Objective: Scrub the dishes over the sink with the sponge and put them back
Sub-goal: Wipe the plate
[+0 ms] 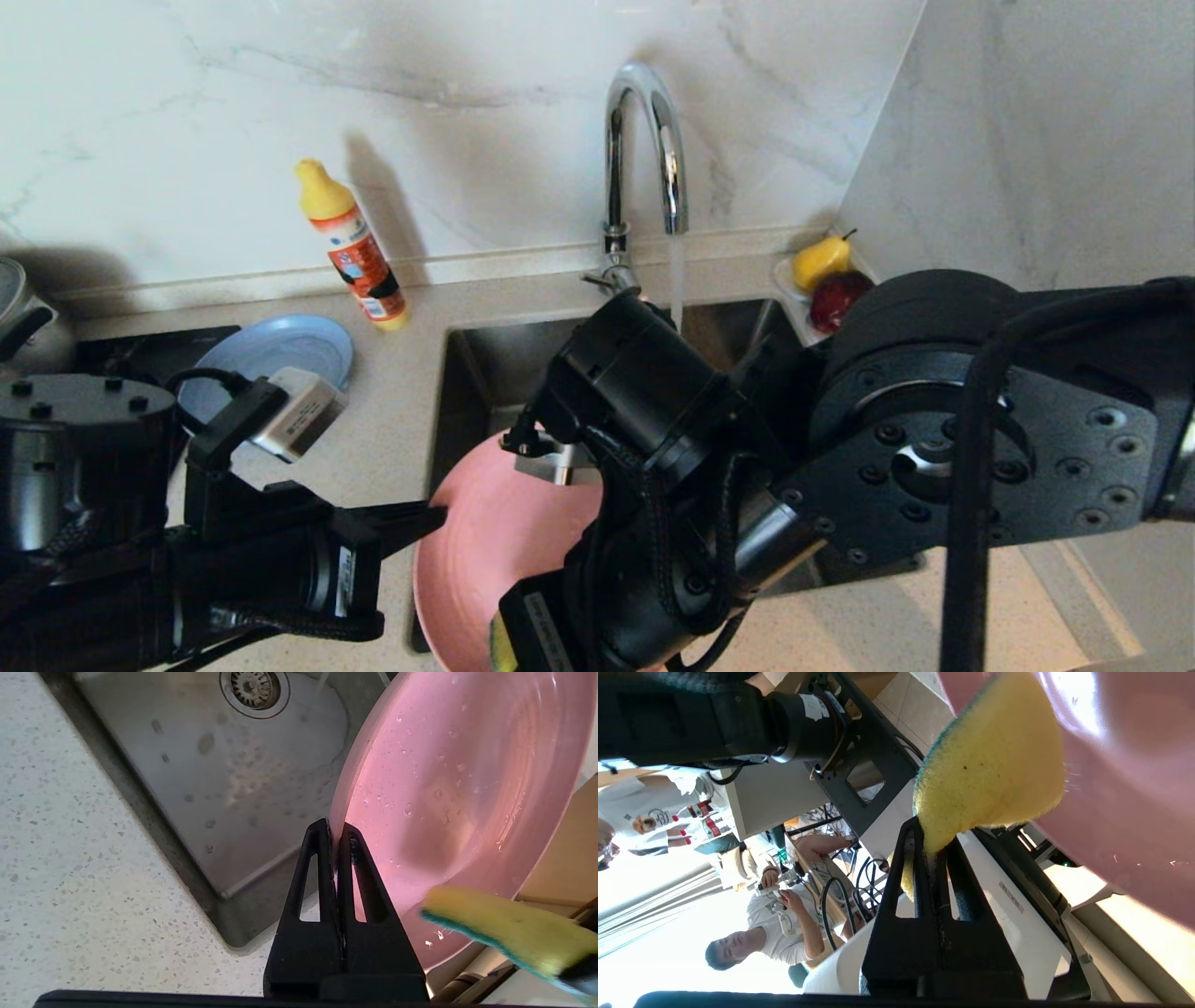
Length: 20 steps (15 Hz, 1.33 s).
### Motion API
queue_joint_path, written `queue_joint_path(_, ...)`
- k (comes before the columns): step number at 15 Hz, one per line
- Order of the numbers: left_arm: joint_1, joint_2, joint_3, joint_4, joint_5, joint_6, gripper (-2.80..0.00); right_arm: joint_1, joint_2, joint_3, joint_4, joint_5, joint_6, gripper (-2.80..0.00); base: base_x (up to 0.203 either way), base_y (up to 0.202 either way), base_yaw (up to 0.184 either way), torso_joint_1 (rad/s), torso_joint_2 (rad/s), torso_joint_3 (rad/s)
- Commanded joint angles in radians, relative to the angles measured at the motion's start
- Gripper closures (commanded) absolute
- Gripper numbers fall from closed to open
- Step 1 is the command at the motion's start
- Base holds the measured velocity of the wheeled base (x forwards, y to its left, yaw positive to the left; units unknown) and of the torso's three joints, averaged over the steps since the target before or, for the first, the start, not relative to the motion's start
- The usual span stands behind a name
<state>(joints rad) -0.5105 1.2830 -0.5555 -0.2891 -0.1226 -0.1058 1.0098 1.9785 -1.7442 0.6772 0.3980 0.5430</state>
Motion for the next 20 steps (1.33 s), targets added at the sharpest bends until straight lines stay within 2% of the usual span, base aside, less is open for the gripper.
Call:
queue_joint_path(1, -0.008, -0.007, 0.008, -0.002, -0.002, -0.002, 0.00, -0.012, 0.021, -0.012, -0.002, -0.008, 0.002, 0.00, 0.000, 0.000, 0.000, 0.000, 0.00, 0.000)
queue_joint_path(9, -0.020, -0.033, 0.042, -0.002, -0.032, -0.005, 0.00, -0.124, 0.015, -0.054, 0.000, -0.022, 0.000, 0.00, 0.000, 0.000, 0.000, 0.000, 0.00, 0.000)
queue_joint_path(20, -0.019, -0.032, 0.041, -0.007, -0.026, -0.015, 0.00, -0.164, -0.070, -0.027, 0.017, -0.022, 0.003, 0.00, 0.000, 0.000, 0.000, 0.000, 0.00, 0.000)
